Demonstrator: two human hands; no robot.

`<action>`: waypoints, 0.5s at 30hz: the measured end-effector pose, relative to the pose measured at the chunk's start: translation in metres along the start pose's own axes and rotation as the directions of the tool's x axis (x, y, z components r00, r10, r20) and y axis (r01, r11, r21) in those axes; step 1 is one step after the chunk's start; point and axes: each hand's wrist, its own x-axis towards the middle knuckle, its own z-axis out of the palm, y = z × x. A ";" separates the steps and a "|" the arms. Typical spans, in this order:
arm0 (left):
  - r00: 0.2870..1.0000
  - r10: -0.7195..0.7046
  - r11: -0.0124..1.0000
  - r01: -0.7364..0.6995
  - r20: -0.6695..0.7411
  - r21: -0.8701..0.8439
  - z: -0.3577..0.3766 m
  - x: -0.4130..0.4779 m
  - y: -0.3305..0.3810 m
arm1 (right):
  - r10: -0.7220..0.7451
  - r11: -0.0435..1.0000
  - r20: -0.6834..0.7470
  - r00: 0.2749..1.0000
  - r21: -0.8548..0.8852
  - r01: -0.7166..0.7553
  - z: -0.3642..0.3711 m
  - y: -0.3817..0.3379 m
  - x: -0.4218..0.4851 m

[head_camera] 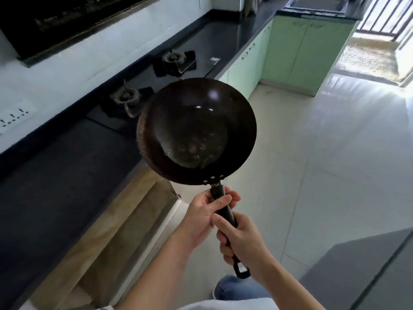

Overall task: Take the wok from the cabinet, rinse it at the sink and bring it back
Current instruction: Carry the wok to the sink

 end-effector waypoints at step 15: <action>0.959 -0.214 0.973 0.192 0.184 0.131 0.122 0.148 -0.021 | -0.119 0.991 -0.329 0.937 0.014 0.131 -0.136 -0.053 0.049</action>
